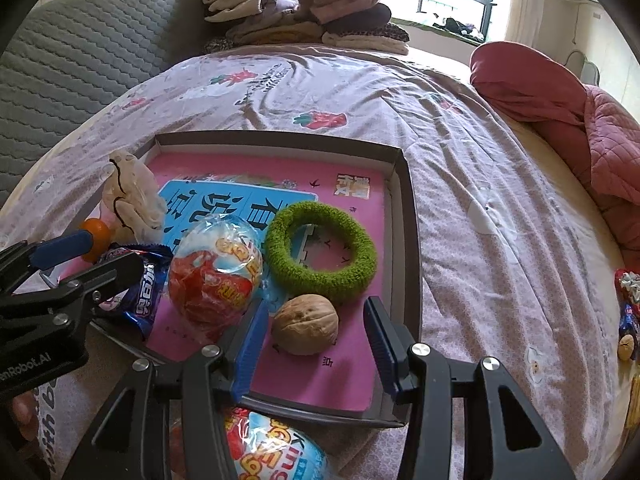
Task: Organize objects
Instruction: 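Open the left gripper on the cookie packet while the right releases the walnut, then withdraw both grippers from the tray toward the loose orange and candy egg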
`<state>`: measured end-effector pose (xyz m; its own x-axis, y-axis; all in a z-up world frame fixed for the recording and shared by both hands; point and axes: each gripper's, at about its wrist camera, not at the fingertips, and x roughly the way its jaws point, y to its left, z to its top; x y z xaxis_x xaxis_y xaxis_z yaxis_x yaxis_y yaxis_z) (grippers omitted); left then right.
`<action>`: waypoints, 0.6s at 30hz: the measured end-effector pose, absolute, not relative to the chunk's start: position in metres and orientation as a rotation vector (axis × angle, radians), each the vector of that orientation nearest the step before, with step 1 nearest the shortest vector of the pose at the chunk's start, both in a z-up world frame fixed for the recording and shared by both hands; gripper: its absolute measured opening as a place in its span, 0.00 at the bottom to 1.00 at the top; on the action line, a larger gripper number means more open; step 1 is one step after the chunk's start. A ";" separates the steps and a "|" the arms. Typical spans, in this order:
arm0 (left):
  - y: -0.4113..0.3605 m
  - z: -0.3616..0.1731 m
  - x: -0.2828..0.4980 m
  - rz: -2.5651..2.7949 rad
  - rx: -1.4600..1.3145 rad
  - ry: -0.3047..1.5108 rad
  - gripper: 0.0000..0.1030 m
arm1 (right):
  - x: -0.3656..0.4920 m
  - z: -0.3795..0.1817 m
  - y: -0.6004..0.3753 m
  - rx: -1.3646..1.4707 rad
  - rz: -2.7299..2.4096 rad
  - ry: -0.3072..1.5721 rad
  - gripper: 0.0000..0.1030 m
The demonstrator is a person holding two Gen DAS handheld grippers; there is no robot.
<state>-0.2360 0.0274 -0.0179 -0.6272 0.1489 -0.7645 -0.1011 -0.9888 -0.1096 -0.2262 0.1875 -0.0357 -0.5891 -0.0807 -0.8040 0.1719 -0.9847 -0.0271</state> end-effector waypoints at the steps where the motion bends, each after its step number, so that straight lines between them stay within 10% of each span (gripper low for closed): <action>1: 0.027 -0.017 -0.234 2.722 -1.274 -0.079 0.73 | -0.226 -0.035 0.188 1.344 -2.677 0.151 0.48; 18: 0.036 -0.009 -0.222 2.737 -1.231 -0.013 0.73 | -0.221 -0.021 0.191 1.283 -2.706 0.128 0.53</action>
<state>-0.2220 0.0358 -0.0087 -0.6553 0.1317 -0.7438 -0.1246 -0.9900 -0.0656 -0.2211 0.1913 -0.0215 -0.6252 -0.0936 -0.7749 0.1661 -0.9860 -0.0149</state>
